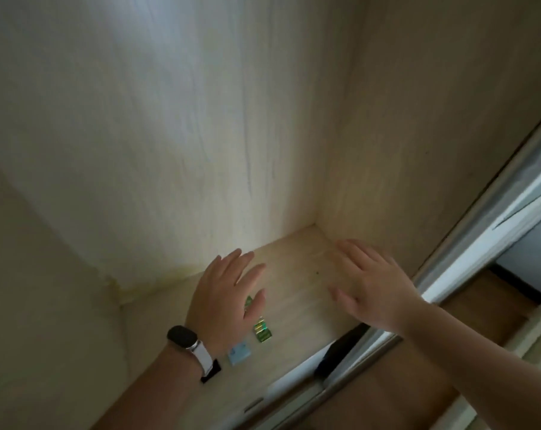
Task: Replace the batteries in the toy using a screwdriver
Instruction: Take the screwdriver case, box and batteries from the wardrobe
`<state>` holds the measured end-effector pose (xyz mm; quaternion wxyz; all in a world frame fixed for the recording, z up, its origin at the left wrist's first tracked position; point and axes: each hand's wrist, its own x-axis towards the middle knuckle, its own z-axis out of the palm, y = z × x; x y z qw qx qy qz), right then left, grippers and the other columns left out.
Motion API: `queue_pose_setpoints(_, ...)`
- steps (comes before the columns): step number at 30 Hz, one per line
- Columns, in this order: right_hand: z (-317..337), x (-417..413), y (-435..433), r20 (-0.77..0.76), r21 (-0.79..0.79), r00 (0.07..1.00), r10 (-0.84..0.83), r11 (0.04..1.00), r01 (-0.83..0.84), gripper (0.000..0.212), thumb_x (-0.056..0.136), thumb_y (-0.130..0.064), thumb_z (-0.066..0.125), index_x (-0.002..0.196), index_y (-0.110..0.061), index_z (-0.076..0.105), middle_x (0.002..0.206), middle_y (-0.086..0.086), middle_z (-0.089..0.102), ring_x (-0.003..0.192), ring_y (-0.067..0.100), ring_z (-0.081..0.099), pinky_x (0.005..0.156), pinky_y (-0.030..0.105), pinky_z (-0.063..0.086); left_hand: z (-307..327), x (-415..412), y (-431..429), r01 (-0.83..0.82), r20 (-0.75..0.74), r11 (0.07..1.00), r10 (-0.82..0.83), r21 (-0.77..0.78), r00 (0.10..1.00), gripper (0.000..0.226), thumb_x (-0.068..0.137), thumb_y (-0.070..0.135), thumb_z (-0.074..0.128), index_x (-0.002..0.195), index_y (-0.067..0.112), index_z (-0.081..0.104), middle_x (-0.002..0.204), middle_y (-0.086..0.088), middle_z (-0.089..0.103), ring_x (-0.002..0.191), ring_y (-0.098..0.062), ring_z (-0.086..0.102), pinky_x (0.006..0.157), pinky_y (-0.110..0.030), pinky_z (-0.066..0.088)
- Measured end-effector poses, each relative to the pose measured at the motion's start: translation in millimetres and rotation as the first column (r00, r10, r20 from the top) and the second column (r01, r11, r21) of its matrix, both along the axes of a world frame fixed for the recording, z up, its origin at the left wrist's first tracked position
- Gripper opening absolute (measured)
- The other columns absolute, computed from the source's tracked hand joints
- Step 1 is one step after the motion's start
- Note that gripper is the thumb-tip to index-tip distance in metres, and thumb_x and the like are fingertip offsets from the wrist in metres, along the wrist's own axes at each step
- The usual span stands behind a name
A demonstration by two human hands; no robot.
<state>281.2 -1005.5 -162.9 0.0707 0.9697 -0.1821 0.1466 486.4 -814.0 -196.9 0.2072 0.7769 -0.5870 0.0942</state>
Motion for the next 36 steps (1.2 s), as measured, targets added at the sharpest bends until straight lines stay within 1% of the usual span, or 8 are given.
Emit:
queue_pose_setpoints(7, -53.5, 47.0, 35.2, -0.084, 0.111, 0.993, 0.082, 0.991, -0.072, 0.056, 0.092, -0.054, 0.04, 0.132, -0.018, 0.058, 0.131, 0.008, 0.062, 0.119, 0.03, 0.06, 0.091, 0.043, 0.052, -52.1, 10.2, 57.4, -0.186, -0.074, 0.977, 0.194, 0.101, 0.978, 0.042, 0.09, 0.035, 0.056, 0.123, 0.014, 0.07, 0.134, -0.013, 0.065, 0.127, -0.038, 0.058, 0.104, -0.057, 0.045)
queue_pose_setpoints(11, -80.2, 69.6, 45.6, -0.112, 0.194, 0.986, 0.12, 0.976, -0.096, 0.056, 0.094, -0.054, 0.04, 0.133, -0.018, 0.057, 0.134, 0.009, 0.06, 0.124, 0.03, 0.056, 0.097, 0.045, 0.047, -80.5, 19.0, 72.9, -0.23, -0.069, 0.958, 0.244, 0.171, 0.967, 0.049, 0.092, 0.041, 0.043, 0.121, 0.014, 0.071, 0.13, -0.014, 0.067, 0.122, -0.039, 0.062, 0.101, -0.058, 0.046)
queue_pose_setpoints(18, -143.4, 106.0, 28.7, -0.228, 0.304, 0.954, 0.195, 0.945, -0.12, 0.055, 0.092, -0.053, 0.042, 0.133, -0.02, 0.06, 0.137, 0.009, 0.06, 0.126, 0.029, 0.056, 0.102, 0.043, 0.044, -133.3, 28.7, 68.4, -0.362, -0.074, 0.869, 0.408, 0.338, 0.91, 0.049, 0.091, 0.04, 0.044, 0.115, 0.011, 0.074, 0.124, -0.016, 0.069, 0.116, -0.04, 0.065, 0.093, -0.057, 0.054)
queue_pose_setpoints(22, -187.0, 125.2, 9.6, -0.218, 0.399, 0.939, 0.267, 0.902, -0.164, 0.054, 0.09, -0.048, 0.042, 0.127, -0.014, 0.063, 0.131, 0.013, 0.063, 0.12, 0.032, 0.059, 0.099, 0.044, 0.047, -167.1, 29.8, 55.0, -0.425, -0.083, 0.816, 0.491, 0.392, 0.867, 0.038, 0.087, 0.029, 0.069, 0.117, 0.007, 0.074, 0.126, -0.02, 0.068, 0.117, -0.043, 0.065, 0.093, -0.061, 0.053)
queue_pose_setpoints(24, -210.4, 131.9, -1.0, -0.224, 0.433, 0.933, 0.283, 0.886, -0.164, 0.054, 0.09, -0.047, 0.042, 0.127, -0.013, 0.062, 0.131, 0.014, 0.062, 0.12, 0.033, 0.058, 0.098, 0.045, 0.047, -183.3, 29.5, 47.5, -0.442, -0.106, 0.783, 0.533, 0.438, 0.839, 0.042, 0.083, 0.023, 0.08, 0.121, 0.005, 0.072, 0.129, -0.023, 0.065, 0.12, -0.046, 0.061, 0.097, -0.063, 0.05)
queue_pose_setpoints(27, -244.6, 138.3, -17.1, -0.249, 0.459, 0.918, 0.309, 0.872, -0.17, 0.052, 0.089, -0.045, 0.046, 0.125, -0.012, 0.063, 0.129, 0.015, 0.062, 0.118, 0.034, 0.059, 0.096, 0.046, 0.049, -207.1, 30.3, 36.5, -0.464, -0.102, 0.74, 0.576, 0.488, 0.811, 0.046, 0.084, 0.024, 0.08, 0.125, 0.006, 0.07, 0.133, -0.023, 0.063, 0.125, -0.045, 0.058, 0.102, -0.061, 0.048)
queue_pose_setpoints(32, -294.0, 143.6, -37.4, -0.261, 0.485, 0.909, 0.326, 0.858, -0.168, 0.043, 0.08, -0.031, 0.073, 0.117, -0.01, 0.066, 0.122, 0.015, 0.065, 0.109, 0.034, 0.063, 0.088, 0.045, 0.052, -248.4, 30.1, 20.3, -0.466, -0.105, 0.68, 0.621, 0.566, 0.777, 0.046, 0.083, 0.026, 0.079, 0.124, 0.008, 0.07, 0.132, -0.021, 0.065, 0.124, -0.042, 0.06, 0.1, -0.057, 0.051)
queue_pose_setpoints(36, -330.9, 142.3, -45.5, -0.306, 0.514, 0.905, 0.296, 0.852, -0.105, 0.047, 0.086, -0.033, 0.069, 0.126, -0.008, 0.064, 0.129, 0.015, 0.062, 0.119, 0.033, 0.059, 0.094, 0.046, 0.049, -289.1, 35.2, 12.6, -0.464, -0.099, 0.668, 0.624, 0.581, 0.775, 0.048, 0.076, 0.024, 0.085, 0.119, 0.007, 0.072, 0.126, -0.021, 0.067, 0.118, -0.042, 0.064, 0.093, -0.056, 0.056)
